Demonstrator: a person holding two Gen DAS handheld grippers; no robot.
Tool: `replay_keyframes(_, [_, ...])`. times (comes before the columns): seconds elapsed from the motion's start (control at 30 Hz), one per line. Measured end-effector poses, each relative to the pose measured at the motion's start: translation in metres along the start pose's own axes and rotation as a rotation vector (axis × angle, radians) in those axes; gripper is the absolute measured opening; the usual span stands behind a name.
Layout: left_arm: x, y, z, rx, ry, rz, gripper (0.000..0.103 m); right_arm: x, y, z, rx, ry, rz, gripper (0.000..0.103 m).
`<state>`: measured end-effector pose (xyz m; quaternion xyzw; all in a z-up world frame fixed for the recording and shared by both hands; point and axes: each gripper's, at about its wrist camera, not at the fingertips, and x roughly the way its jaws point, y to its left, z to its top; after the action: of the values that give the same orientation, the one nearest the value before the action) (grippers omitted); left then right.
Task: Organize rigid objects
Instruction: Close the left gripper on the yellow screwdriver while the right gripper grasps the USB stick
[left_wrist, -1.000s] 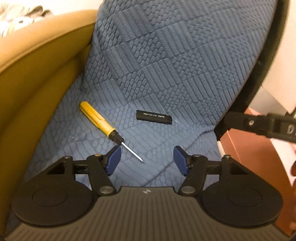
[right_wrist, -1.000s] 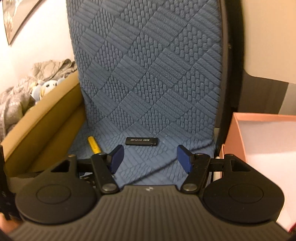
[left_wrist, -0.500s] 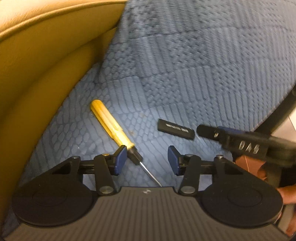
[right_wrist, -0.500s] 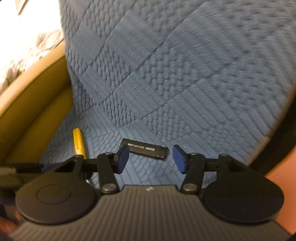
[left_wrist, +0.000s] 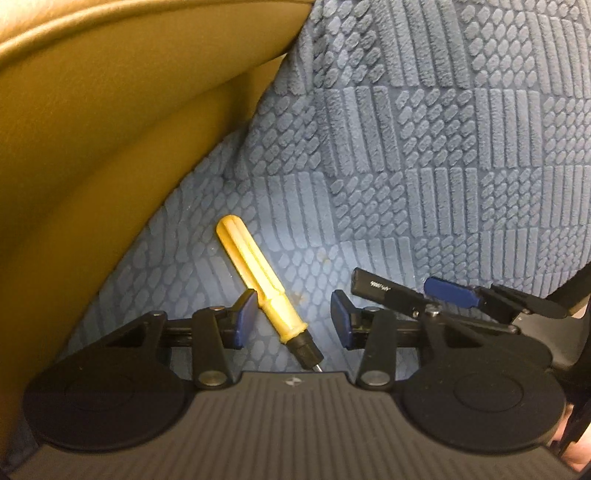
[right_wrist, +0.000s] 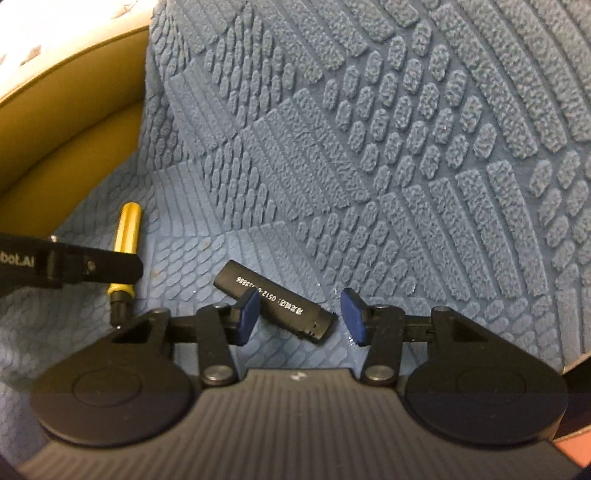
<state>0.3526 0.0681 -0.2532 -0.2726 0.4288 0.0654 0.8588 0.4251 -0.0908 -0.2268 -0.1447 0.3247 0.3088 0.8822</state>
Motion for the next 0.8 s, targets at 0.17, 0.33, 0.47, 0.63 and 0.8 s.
replay_keyframes(0.17, [0.0,0.002,-0.003,0.002,0.004,0.012,0.05,-0.002,-0.011,-0.001,0.031,0.021,0.046,0.052])
replay_keyframes(0.33, [0.002,0.0,-0.006,0.023,-0.001,0.018,0.05,0.001,-0.011,-0.003,0.021,0.074,0.063,0.051])
replay_keyframes(0.47, [0.004,-0.001,-0.008,0.039,-0.006,0.022,0.048,-0.007,-0.012,-0.004,0.015,0.068,0.057,0.041])
replay_keyframes(0.63, [0.006,-0.004,-0.007,0.065,-0.009,0.062,0.035,-0.014,0.002,-0.008,-0.044,0.067,0.042,0.033])
replay_keyframes(0.8, [0.005,-0.002,-0.011,0.054,0.001,0.038,0.026,-0.018,0.014,-0.011,-0.059,0.074,0.03,0.029])
